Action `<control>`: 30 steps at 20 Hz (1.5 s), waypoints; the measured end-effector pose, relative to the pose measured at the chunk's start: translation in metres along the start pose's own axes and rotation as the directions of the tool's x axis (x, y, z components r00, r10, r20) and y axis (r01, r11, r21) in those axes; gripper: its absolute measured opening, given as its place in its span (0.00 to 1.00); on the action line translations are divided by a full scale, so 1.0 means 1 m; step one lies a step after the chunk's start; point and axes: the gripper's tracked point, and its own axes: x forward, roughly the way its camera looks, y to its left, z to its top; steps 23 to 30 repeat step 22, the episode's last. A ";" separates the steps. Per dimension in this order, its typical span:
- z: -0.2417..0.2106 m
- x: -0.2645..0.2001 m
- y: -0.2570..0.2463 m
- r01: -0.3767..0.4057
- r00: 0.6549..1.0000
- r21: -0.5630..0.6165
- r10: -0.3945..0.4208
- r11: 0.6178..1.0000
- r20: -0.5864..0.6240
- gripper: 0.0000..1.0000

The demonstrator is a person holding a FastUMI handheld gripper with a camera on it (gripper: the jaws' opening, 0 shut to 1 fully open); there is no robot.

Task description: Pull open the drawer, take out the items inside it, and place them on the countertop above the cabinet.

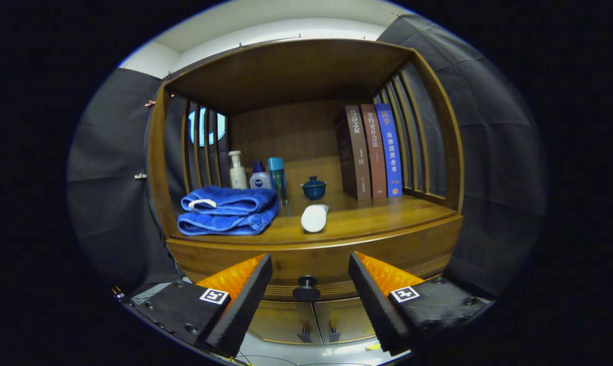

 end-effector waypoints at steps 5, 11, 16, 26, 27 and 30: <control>0.049 -0.030 -0.008 0.004 0.999 -0.018 -0.004 1.000 0.034 0.99; 0.100 -0.061 -0.016 -0.001 0.998 -0.009 0.002 1.000 0.063 0.99; 0.120 -0.079 -0.016 -0.013 0.998 -0.013 0.014 1.000 0.066 0.99; 0.125 -0.086 -0.011 -0.018 0.998 -0.005 0.018 1.000 0.067 0.99; 0.125 -0.086 -0.011 -0.018 0.998 -0.005 0.018 1.000 0.067 0.99; 0.125 -0.086 -0.011 -0.018 0.998 -0.005 0.018 1.000 0.067 0.99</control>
